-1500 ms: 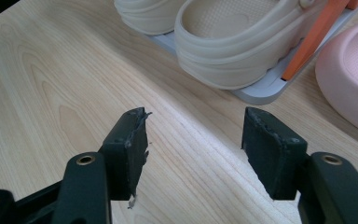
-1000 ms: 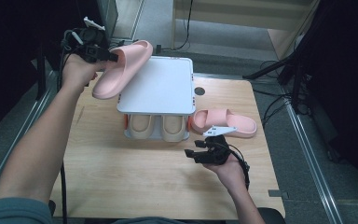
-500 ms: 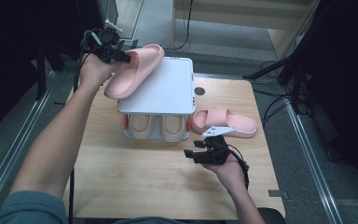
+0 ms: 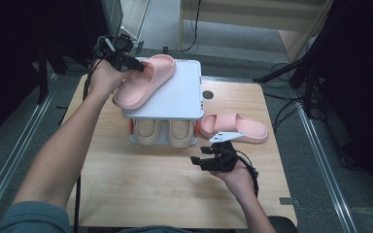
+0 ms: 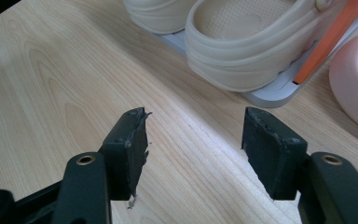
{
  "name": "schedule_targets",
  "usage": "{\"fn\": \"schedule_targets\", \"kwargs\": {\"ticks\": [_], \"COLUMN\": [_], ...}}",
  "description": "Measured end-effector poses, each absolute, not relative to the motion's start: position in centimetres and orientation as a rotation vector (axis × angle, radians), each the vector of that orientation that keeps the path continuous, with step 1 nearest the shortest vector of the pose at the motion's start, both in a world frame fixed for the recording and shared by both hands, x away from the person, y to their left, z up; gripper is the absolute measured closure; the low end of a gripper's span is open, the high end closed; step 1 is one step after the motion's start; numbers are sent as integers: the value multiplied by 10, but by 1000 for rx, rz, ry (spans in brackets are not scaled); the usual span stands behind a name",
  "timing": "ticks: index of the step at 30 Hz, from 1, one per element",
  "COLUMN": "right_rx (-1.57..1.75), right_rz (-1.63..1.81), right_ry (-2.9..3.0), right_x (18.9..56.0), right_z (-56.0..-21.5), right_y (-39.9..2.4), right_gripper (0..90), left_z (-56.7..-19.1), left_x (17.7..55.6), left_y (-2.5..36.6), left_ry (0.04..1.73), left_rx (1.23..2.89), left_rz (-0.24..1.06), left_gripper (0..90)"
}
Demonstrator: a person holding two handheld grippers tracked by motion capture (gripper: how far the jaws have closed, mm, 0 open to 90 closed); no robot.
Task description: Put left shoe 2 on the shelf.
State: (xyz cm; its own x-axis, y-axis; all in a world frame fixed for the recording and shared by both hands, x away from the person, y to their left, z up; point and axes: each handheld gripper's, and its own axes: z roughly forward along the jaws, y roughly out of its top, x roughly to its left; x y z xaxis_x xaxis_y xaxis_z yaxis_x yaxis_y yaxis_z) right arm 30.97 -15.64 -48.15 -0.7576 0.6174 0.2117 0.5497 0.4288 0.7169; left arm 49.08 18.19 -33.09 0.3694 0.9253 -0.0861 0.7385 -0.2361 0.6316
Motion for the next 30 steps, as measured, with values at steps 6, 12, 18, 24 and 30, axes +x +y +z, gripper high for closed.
{"fn": "schedule_targets", "kwargs": {"ticks": [6,12,18,24,30], "right_rx": [1058,1061,1066,1068,1071], "right_rz": [1239,1236,1237,1234,1230], "right_ry": [2590,2589,2584,2579,2577], "right_x": [309,310,310,310,310], "right_z": [-482,-482,-482,-482,-483], "right_y": [-155,-155,-156,-157,-157], "right_gripper": [410,410,410,410,410], "left_z": [-329,-321,-315,-318,-331], "left_x": [485,473,454,439,426], "left_y": [183,187,195,217,237], "left_ry": [1401,1342,1284,1272,1292], "left_rx": [2045,2032,2033,2016,2007], "left_rz": [383,365,370,343,337], "left_gripper": [570,522,595,718,771]}}
